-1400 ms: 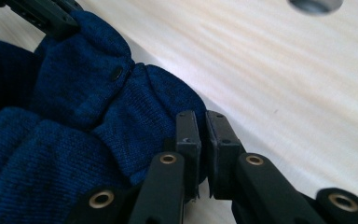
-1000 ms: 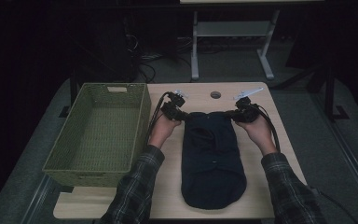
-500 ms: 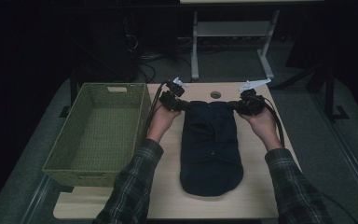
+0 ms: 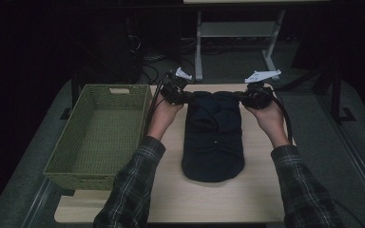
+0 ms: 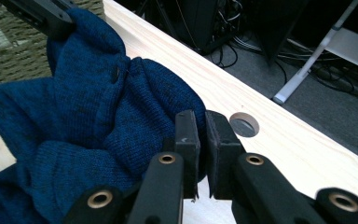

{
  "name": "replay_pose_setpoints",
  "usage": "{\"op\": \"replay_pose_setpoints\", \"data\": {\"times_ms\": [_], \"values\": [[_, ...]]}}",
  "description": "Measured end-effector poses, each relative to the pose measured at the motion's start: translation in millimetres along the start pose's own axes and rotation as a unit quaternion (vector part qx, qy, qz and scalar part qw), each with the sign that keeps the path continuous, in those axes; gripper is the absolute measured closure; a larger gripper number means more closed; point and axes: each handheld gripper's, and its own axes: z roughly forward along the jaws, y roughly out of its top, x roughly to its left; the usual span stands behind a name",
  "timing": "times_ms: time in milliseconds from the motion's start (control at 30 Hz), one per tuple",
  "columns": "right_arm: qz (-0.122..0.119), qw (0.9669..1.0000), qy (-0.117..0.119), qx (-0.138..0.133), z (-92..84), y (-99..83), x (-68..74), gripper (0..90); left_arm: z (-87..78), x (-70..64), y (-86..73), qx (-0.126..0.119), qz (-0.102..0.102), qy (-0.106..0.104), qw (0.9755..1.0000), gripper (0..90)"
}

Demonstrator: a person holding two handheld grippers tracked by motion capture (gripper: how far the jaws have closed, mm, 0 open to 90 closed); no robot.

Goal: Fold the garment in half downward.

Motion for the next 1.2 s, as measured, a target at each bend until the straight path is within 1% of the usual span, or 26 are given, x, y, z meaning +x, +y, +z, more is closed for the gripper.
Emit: {"op": "replay_pose_setpoints", "data": {"times_ms": [133,200,233,300,367,500,567,600,633,700,733,767,833,900,967,1067,1100,1167,1200], "values": [[0.001,1.0,0.001,-0.005,-3.3,-8.1,8.1,83.8,-4.1,-6.8,-7.4,0.001,0.003,-0.006,1.0,81.1],[-0.004,0.9999,0.002,-0.011,-6.2,-12.1,12.0,83.6,-6.4,-11.5,-11.4,-0.002,0.006,-0.007,1.0,80.7],[-0.004,0.9999,0.003,-0.013,-7.9,-14.1,13.8,83.5,-6.4,-11.5,-11.4,-0.002,0.006,-0.007,1.0,80.6],[-0.006,0.9998,0.005,-0.016,-10.9,-17.7,17.2,83.3,-9.5,-17.7,-18.1,-0.004,0.007,-0.009,0.9999,80.6],[-0.008,0.9998,0.006,-0.018,-13.4,-21.3,20.8,83.1,-10.8,-19.5,-20.0,-0.004,0.009,-0.011,0.9999,80.5],[-0.01,0.9997,0.009,-0.018,-16.2,-28.2,26.6,82.4,-15.8,-28.8,-28.1,-0.005,0.016,-0.014,0.9998,80.6],[-0.008,0.9997,0.01,-0.019,-16.7,-30.2,28.0,82.3,-16.9,-30.6,-29.8,-0.003,0.015,-0.016,0.9998,80.4],[-0.011,0.9997,0.014,-0.017,-17.8,-34.9,30.5,82.0,-18.4,-34.1,-33.3,-0.003,0.014,-0.019,0.9997,80.4],[-0.011,0.9997,0.015,-0.016,-18.1,-36.4,31.6,81.9,-19.1,-35.5,-35.0,-0.002,0.018,-0.02,0.9996,80.4],[-0.013,0.9997,0.017,-0.014,-18.7,-38.5,32.5,81.8,-19.8,-37.7,-36.9,-0.002,0.018,-0.021,0.9996,80.4],[-0.012,0.9996,0.021,-0.012,-20.3,-42.8,35.6,81.4,-21.4,-41.3,-40.5,-0.001,0.024,-0.022,0.9995,80.4],[-0.012,0.9996,0.021,-0.012,-20.3,-42.8,35.6,81.4,-21.4,-41.3,-40.5,-0.001,0.024,-0.022,0.9995,80.4],[-0.012,0.9995,0.026,-0.01,-22.1,-49.1,40.0,81.4,-23.3,-47.7,-46.2,0.0,0.026,-0.024,0.9994,80.4],[-0.011,0.9995,0.027,-0.008,-23.0,-51.6,42.3,81.2,-23.8,-49.1,-47.5,0.001,0.027,-0.025,0.9993,80.1],[-0.009,0.9994,0.032,-0.009,-25.9,-56.6,46.0,81.1,-26.7,-54.3,-52.9,0.002,0.03,-0.029,0.9991,80.1],[-0.007,0.9991,0.041,-0.01,-30.1,-61.4,50.4,80.7,-30.5,-58.0,-58.0,0.002,0.032,-0.034,0.9989,80.0],[-0.007,0.9991,0.041,-0.01,-30.1,-61.4,50.4,80.7,-30.5,-58.0,-58.0,0.002,0.032,-0.034,0.9989,80.0],[-0.005,0.9988,0.048,-0.006,-32.1,-63.8,53.3,80.7,-32.7,-60.5,-61.6,0.003,0.033,-0.041,0.9986,80.0],[-0.006,0.9988,0.048,-0.009,-34.5,-66.6,56.8,80.7,-33.7,-62.6,-64.2,0.003,0.031,-0.044,0.9985,79.9]]}}
